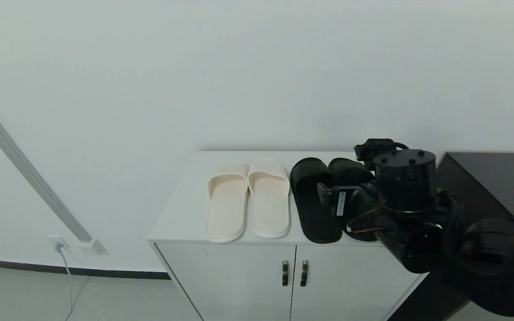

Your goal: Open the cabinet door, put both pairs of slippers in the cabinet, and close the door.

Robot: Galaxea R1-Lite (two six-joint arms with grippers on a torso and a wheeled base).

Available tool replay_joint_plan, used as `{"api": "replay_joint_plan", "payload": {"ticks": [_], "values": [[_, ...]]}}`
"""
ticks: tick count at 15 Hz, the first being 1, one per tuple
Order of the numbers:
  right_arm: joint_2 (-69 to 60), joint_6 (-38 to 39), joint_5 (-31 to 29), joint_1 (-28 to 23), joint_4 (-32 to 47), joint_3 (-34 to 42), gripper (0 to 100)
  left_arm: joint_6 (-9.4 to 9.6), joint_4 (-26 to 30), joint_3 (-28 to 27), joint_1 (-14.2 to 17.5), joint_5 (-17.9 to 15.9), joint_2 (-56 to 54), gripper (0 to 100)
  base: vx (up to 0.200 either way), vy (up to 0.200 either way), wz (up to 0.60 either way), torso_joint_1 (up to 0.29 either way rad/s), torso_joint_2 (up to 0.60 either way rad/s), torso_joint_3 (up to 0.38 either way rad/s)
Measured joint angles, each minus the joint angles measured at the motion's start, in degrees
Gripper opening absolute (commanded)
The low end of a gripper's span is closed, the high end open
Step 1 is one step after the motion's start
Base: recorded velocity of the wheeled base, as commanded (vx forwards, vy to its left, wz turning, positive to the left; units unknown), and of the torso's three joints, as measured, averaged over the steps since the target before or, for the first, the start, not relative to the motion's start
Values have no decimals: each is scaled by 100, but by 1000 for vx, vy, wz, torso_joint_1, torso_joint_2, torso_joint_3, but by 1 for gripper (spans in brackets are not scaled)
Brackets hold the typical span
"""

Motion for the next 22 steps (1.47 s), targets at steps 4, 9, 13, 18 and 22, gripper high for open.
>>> {"api": "replay_joint_plan", "payload": {"ticks": [4, 9, 13, 18, 22], "values": [[653, -65, -39, -247, -235, -323, 100, 0, 0, 0, 4, 2, 0, 0, 0, 0, 0, 0, 0, 0], [1243, -235, -37, -444, -258, -945, 100, 0, 0, 0, 0, 0, 0, 0, 0, 0, 0, 0, 0, 0], [1630, -462, -11, -625, -338, -1458, 100, 0, 0, 0, 0, -7, 0, 0, 0, 0, 0, 0, 0, 0], [1952, -512, -2, -820, -380, -1822, 0, 2, 0, 0, 0, -10, 0, 0, 0, 0, 0, 0, 0, 0], [2013, -525, -2, -857, -425, -1871, 0, 0, 0, 0, 0, -10, 0, 0, 0, 0, 0, 0, 0, 0]]}}
